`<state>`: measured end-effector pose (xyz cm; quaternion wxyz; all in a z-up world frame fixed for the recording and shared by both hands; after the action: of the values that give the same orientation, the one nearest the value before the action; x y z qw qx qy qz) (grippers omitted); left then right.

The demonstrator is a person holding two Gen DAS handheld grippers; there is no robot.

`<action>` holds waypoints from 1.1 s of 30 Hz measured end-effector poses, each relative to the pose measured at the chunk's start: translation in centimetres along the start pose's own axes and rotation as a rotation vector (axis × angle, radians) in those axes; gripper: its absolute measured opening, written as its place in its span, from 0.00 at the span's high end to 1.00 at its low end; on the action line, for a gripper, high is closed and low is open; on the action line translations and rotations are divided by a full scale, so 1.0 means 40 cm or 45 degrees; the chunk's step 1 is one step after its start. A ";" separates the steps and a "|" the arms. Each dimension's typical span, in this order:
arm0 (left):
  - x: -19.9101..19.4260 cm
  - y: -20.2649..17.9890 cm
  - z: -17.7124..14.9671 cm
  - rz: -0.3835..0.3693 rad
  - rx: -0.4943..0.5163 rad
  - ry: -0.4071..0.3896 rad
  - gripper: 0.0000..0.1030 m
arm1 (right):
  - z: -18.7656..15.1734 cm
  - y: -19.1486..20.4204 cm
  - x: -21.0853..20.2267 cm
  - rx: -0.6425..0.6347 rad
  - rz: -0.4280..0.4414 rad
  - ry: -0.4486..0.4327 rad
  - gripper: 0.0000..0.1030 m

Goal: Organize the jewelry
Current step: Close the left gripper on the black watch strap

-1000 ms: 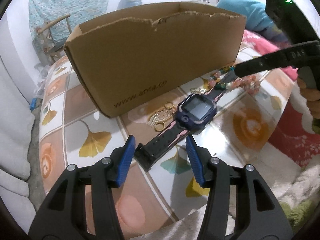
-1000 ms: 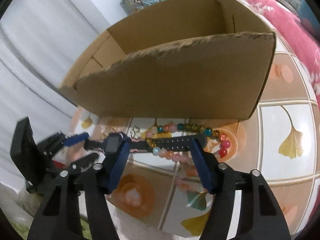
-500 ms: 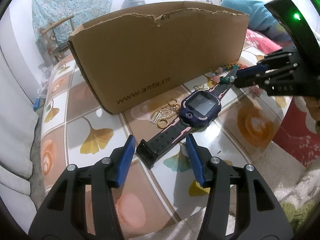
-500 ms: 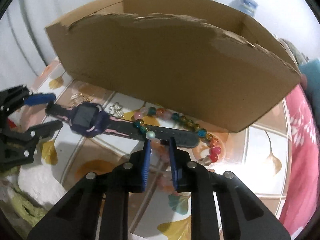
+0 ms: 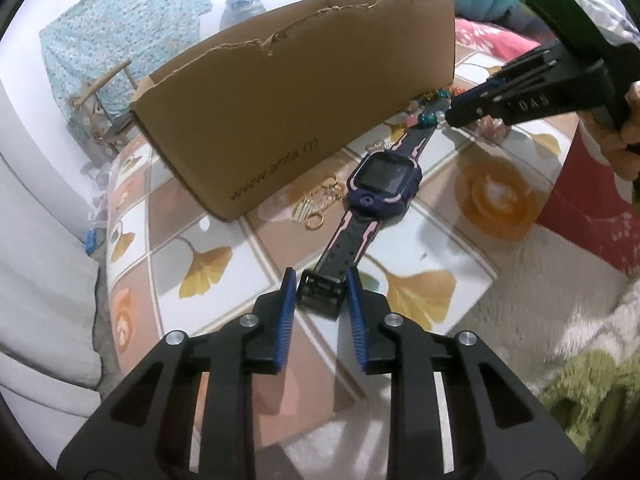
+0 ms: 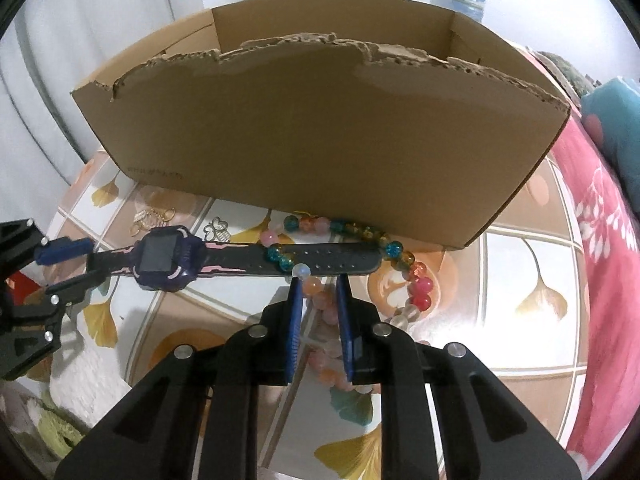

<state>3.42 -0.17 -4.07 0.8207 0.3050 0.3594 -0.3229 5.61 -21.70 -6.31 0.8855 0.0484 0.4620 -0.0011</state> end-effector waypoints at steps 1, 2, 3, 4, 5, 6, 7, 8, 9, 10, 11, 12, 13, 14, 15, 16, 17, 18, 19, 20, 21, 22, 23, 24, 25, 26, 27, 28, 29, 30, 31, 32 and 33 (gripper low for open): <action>-0.004 0.001 -0.006 0.007 0.001 0.015 0.89 | -0.001 -0.005 -0.002 0.004 0.000 -0.002 0.83; -0.007 0.004 -0.014 0.008 -0.002 0.033 0.94 | 0.000 0.000 0.003 0.008 0.000 -0.003 0.83; -0.014 0.003 -0.023 0.012 -0.007 0.047 0.98 | -0.002 -0.004 0.000 0.016 0.003 -0.005 0.83; -0.017 0.007 -0.033 0.023 -0.013 0.061 0.98 | -0.003 -0.008 -0.001 0.025 0.007 -0.006 0.83; -0.021 0.011 -0.043 0.045 -0.019 0.077 0.98 | -0.006 -0.014 0.000 0.035 0.010 -0.007 0.83; -0.024 0.017 -0.050 0.059 -0.028 0.088 0.98 | -0.003 -0.012 0.009 0.042 0.013 -0.009 0.83; -0.029 0.026 -0.058 0.066 -0.050 0.098 0.98 | -0.002 -0.017 0.009 0.047 0.017 -0.009 0.83; -0.036 0.037 -0.062 0.057 -0.083 0.099 0.98 | 0.003 -0.022 0.011 0.051 0.019 -0.009 0.83; -0.045 0.044 -0.066 0.047 -0.111 0.095 0.98 | 0.002 -0.025 0.010 0.052 0.019 -0.010 0.83; -0.055 0.056 -0.068 0.025 -0.154 0.082 0.98 | 0.003 -0.028 0.009 0.052 0.017 -0.011 0.83; -0.065 0.066 -0.065 -0.004 -0.194 0.055 0.98 | -0.001 -0.024 0.013 0.051 0.016 -0.011 0.83; -0.075 0.069 -0.063 -0.028 -0.223 0.027 0.97 | -0.001 -0.024 0.014 0.052 0.015 -0.010 0.83; -0.079 0.071 -0.058 -0.049 -0.239 0.010 0.94 | -0.003 -0.028 0.015 0.054 0.013 -0.009 0.83; -0.080 0.070 -0.047 -0.080 -0.252 -0.015 0.82 | -0.004 -0.029 0.016 0.055 0.012 -0.008 0.83; -0.080 0.065 -0.034 -0.091 -0.250 -0.042 0.67 | -0.001 -0.024 0.013 0.056 0.012 -0.006 0.83; -0.079 0.058 -0.021 -0.105 -0.242 -0.071 0.62 | -0.002 -0.026 0.013 0.058 0.013 -0.005 0.83; -0.074 0.048 -0.007 -0.129 -0.226 -0.102 0.57 | 0.002 -0.019 0.005 0.058 0.013 -0.003 0.83; -0.065 0.042 0.005 -0.144 -0.212 -0.114 0.57 | 0.003 -0.020 0.005 0.058 0.012 -0.001 0.83; -0.053 0.032 0.019 -0.161 -0.188 -0.123 0.57 | 0.004 -0.021 0.005 0.058 0.012 0.002 0.83; -0.040 0.023 0.030 -0.173 -0.162 -0.129 0.57 | 0.008 -0.017 0.004 0.058 0.013 0.004 0.83; -0.028 0.018 0.034 -0.179 -0.144 -0.131 0.57 | 0.010 -0.018 0.004 0.060 0.018 0.007 0.83; -0.011 0.014 0.042 -0.188 -0.119 -0.128 0.57 | 0.012 -0.020 0.004 0.062 0.026 0.009 0.83; 0.005 0.013 0.048 -0.205 -0.101 -0.119 0.57 | 0.014 -0.021 0.004 0.064 0.035 0.011 0.83; 0.018 0.016 0.054 -0.222 -0.090 -0.114 0.57 | 0.016 -0.023 0.004 0.064 0.038 0.012 0.83; 0.027 0.015 0.059 -0.236 -0.080 -0.113 0.57 | 0.017 -0.026 0.005 0.063 0.044 0.013 0.83; 0.036 0.013 0.064 -0.255 -0.064 -0.109 0.57 | 0.020 -0.027 0.006 0.062 0.052 0.015 0.83; 0.043 0.012 0.066 -0.270 -0.051 -0.105 0.57 | 0.021 -0.029 0.008 0.063 0.059 0.018 0.83; 0.049 0.010 0.069 -0.280 -0.037 -0.099 0.57 | 0.023 -0.030 0.009 0.063 0.066 0.019 0.83; 0.056 0.006 0.073 -0.293 -0.015 -0.092 0.57 | 0.026 -0.032 0.011 0.063 0.072 0.021 0.83; 0.063 0.003 0.077 -0.300 0.001 -0.084 0.57 | 0.028 -0.033 0.012 0.062 0.076 0.021 0.83; 0.068 0.001 0.080 -0.302 0.016 -0.079 0.57 | 0.030 -0.035 0.014 0.063 0.081 0.022 0.83; 0.072 -0.001 0.083 -0.307 0.029 -0.080 0.57 | 0.034 -0.037 0.016 0.065 0.088 0.024 0.83; 0.071 -0.006 0.085 -0.313 0.035 -0.079 0.57 | 0.035 -0.038 0.018 0.068 0.094 0.025 0.83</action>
<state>6.08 -3.69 -4.46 0.7814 0.2597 0.3639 -0.4354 7.10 -23.29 -6.24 0.8788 0.0890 0.4684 0.0198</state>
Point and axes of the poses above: each gripper's, at about its wrist camera, not at the fingertips, and x roughly the way its jaws point, y to its left, z to its top, the point moved 1 cm from there along x, roughly the way its jaws point, and after that the axes turned 4 degrees about x, right-handed, at the moved point
